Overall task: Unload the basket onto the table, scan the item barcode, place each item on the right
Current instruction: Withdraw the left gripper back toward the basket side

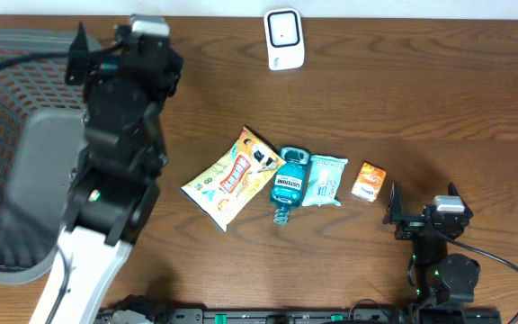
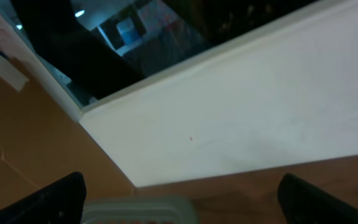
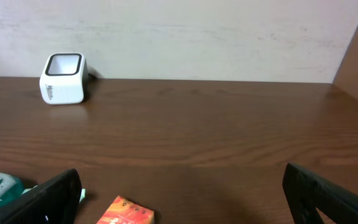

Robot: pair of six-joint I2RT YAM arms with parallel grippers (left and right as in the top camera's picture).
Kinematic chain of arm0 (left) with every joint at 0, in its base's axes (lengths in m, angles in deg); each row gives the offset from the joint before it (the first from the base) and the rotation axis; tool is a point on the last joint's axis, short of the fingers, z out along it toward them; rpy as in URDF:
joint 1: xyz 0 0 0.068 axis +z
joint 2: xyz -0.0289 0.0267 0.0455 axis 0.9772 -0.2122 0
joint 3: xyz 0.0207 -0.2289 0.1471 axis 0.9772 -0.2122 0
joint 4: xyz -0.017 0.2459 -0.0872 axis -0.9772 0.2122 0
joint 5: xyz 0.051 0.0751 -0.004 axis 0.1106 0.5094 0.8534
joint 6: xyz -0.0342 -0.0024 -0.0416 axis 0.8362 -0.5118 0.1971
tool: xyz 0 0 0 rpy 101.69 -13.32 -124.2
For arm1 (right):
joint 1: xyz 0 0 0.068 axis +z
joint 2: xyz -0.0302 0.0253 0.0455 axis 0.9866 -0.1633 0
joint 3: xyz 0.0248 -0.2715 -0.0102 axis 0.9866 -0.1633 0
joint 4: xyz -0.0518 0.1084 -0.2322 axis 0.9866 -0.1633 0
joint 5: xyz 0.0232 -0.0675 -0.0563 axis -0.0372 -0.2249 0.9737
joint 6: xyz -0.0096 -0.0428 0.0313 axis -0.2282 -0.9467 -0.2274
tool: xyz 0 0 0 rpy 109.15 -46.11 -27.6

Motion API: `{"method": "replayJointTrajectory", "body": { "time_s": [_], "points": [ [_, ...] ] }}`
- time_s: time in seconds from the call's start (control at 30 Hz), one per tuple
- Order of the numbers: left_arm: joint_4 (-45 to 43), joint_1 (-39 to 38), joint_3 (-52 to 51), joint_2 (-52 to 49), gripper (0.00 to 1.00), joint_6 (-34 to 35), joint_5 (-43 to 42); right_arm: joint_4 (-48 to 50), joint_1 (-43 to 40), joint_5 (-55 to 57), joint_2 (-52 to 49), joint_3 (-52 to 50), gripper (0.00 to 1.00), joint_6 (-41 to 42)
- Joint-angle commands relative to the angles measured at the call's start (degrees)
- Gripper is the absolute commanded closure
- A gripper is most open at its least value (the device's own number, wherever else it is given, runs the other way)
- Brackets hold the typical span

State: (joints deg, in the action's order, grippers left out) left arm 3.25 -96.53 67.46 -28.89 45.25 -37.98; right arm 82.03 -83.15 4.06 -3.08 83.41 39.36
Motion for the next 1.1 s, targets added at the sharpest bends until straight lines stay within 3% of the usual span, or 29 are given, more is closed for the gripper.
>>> {"method": "replayJointTrajectory", "body": {
  "time_s": [0.0,0.27,0.43,0.53,0.8,1.07],
  "points": [
    [1.2,0.24,0.98,6.8,0.02,1.79,-3.06,0.44,0.02,0.52,0.09,-0.09,0.01,-0.46],
    [2.32,2.8,0.98,18.21,0.02,2.14,-3.02,-0.28,0.02,-0.98,0.09,-0.09,0.01,1.99],
    [2.34,8.68,0.98,22.27,0.01,5.99,-3.04,-0.02,0.02,-6.73,0.04,-0.09,0.01,27.34],
    [2.56,12.11,0.96,24.37,0.01,6.93,-3.85,1.01,0.02,-16.79,0.0,-0.09,0.01,40.5],
    [3.02,14.86,0.76,29.31,0.01,7.13,-5.35,1.46,0.02,-38.95,-0.02,-0.09,0.01,43.6],
    [3.45,14.86,0.76,35.08,0.01,7.13,-5.35,1.84,0.02,-52.63,-0.02,-0.09,0.01,45.7]
  ]
}}
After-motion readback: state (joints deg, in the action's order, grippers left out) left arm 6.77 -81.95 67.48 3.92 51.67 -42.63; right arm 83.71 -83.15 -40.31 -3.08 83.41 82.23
